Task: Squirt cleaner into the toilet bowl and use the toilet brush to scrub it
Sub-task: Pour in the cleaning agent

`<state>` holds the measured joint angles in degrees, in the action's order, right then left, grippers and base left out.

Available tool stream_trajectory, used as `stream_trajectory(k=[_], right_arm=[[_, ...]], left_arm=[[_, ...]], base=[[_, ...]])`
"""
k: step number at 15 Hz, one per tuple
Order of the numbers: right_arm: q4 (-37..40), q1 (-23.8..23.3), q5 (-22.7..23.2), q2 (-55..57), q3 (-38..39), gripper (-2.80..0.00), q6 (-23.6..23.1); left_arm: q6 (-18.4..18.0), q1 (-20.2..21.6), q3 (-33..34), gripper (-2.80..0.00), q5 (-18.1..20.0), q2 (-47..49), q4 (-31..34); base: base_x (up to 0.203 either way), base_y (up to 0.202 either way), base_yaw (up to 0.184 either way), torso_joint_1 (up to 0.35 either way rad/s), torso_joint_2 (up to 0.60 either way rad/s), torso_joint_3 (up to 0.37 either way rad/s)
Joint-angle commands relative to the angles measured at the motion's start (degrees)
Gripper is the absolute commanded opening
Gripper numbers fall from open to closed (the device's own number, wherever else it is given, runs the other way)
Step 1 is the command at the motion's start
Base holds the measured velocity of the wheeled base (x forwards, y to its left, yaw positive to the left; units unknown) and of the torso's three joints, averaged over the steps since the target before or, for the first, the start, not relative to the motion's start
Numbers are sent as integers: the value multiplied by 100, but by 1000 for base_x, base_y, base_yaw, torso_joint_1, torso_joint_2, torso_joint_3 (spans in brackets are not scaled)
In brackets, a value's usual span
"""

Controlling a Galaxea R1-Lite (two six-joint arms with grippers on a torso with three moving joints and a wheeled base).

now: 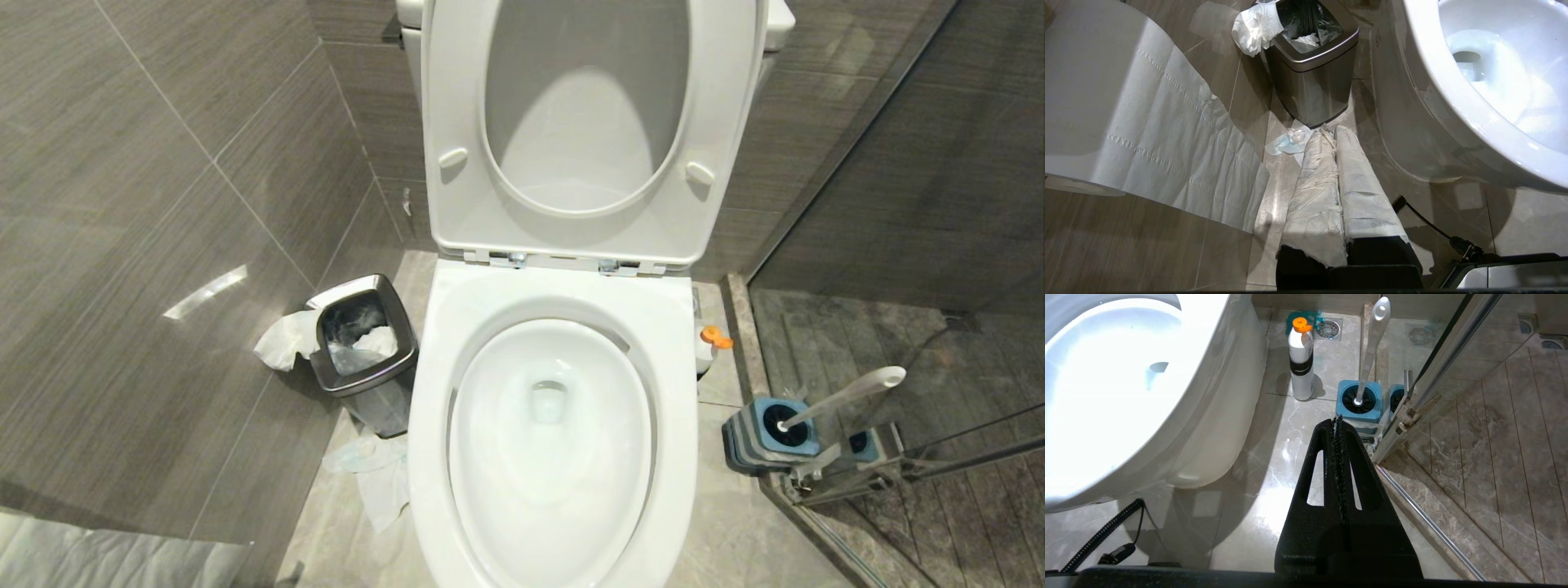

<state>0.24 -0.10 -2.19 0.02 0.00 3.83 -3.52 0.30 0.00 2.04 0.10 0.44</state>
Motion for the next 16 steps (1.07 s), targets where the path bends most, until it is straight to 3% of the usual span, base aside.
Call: stream_trajectory(k=[1, 4, 6, 10, 13, 16], right_arm=[[20, 1, -14, -10, -78, -280, 5], [741, 1, -20, -1, -763, -280, 54], [851, 1, -12, -8, -831, -280, 40], [326, 1, -25, -3, -126, -280, -100], [8, 1, 117, -2, 6, -280, -703], [3, 1, 140, -2, 8, -280, -601]], left_arm=[[1, 5, 9, -280, -1, 8, 0], [1, 5, 9, -280, -1, 8, 0], [-7, 5, 9, -280, -1, 8, -9], [-34, 5, 1, -280, 7, 8, -2], [1, 5, 9, -280, -1, 8, 0], [1, 5, 9, -280, -1, 8, 0]], base=[[0, 0, 0, 0, 0, 0], [0, 0, 0, 0, 0, 0], [0, 0, 0, 0, 0, 0], [0, 0, 0, 0, 0, 0], [0, 0, 0, 0, 0, 0], [0, 0, 0, 0, 0, 0]])
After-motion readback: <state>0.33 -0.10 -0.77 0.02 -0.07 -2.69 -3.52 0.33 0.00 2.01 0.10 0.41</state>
